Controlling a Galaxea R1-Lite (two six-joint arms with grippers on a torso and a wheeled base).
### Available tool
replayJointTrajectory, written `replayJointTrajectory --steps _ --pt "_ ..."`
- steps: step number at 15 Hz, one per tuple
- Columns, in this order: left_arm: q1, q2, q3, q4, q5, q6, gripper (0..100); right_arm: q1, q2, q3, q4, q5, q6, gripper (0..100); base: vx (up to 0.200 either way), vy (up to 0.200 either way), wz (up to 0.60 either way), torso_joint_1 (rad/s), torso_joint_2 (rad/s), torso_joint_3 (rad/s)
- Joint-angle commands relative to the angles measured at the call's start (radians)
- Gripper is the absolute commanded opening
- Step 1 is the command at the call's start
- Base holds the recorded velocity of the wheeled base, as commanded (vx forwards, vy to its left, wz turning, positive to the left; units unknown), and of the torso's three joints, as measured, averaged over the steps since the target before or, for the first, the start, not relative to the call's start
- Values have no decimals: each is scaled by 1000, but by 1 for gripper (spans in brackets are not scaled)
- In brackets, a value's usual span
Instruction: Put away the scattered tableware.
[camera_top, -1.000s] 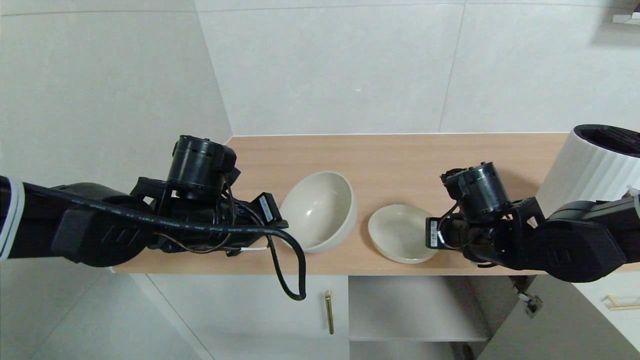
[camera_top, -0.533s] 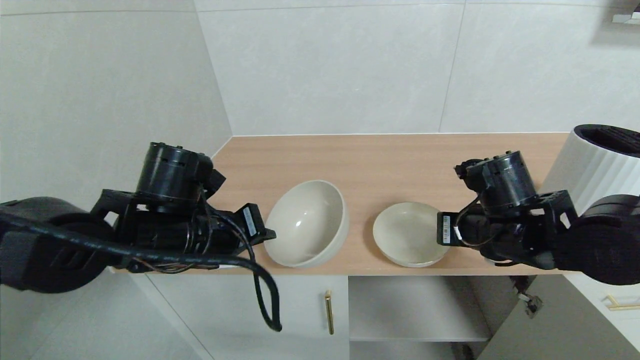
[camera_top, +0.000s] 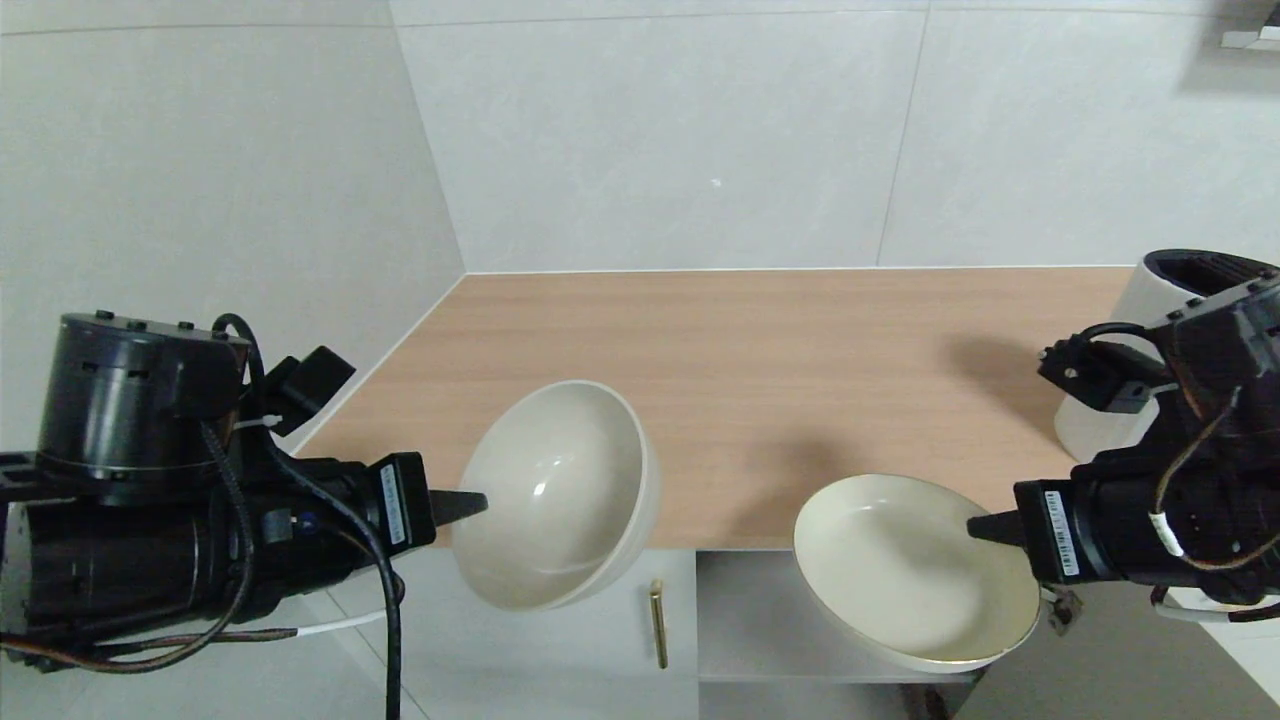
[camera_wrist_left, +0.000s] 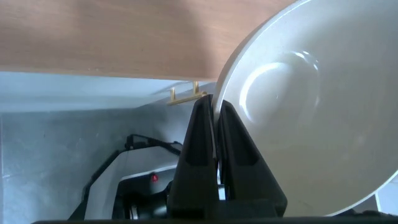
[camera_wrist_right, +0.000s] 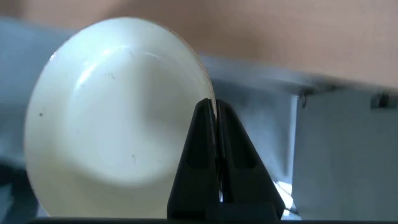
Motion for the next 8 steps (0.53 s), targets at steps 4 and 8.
replayJointTrajectory --steps 4,8 --pt "-1 4 2 -3 -2 0 0 3 -50 63 -53 -5 -67 0 0 0 0 0 0 0" --pt "-1 13 5 -5 -2 0 0 1 -41 79 -79 -3 -67 0 -150 0 0 5 2 3"
